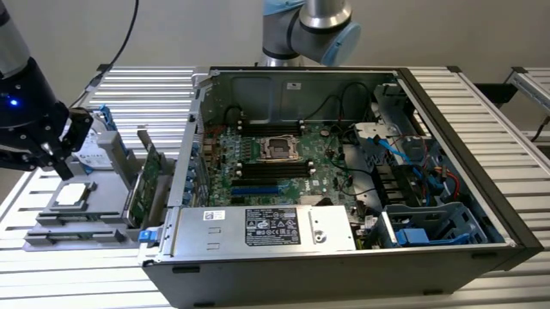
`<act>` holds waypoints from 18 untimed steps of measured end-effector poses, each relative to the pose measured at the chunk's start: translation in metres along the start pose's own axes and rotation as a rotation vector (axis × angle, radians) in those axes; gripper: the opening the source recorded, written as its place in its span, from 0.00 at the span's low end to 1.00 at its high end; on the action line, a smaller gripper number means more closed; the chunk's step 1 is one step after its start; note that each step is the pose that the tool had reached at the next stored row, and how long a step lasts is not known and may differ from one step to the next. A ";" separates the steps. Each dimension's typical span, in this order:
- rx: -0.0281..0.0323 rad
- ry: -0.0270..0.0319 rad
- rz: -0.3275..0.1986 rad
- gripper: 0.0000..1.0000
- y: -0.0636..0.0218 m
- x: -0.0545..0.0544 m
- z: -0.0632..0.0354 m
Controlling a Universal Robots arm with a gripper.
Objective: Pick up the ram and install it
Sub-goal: 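Pick up the ram and move it above insertion slot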
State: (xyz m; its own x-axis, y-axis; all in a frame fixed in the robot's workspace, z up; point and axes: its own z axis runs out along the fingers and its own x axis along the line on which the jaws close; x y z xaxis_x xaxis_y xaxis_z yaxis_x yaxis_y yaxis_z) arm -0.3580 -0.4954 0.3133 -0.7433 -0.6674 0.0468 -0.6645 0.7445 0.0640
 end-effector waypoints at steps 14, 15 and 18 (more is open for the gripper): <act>0.0119 0.0162 -0.253 0.11 -0.0003 0.000 0.0049; 0.0127 0.0174 -0.271 0.11 -0.0003 0.000 0.0052; 0.0153 0.0210 -0.326 0.11 -0.0004 0.000 0.0060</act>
State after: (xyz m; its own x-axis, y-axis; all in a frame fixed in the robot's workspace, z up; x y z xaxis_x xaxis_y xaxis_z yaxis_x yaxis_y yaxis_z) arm -0.3580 -0.4954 0.3073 -0.4896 -0.8707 0.0469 -0.8684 0.4918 0.0640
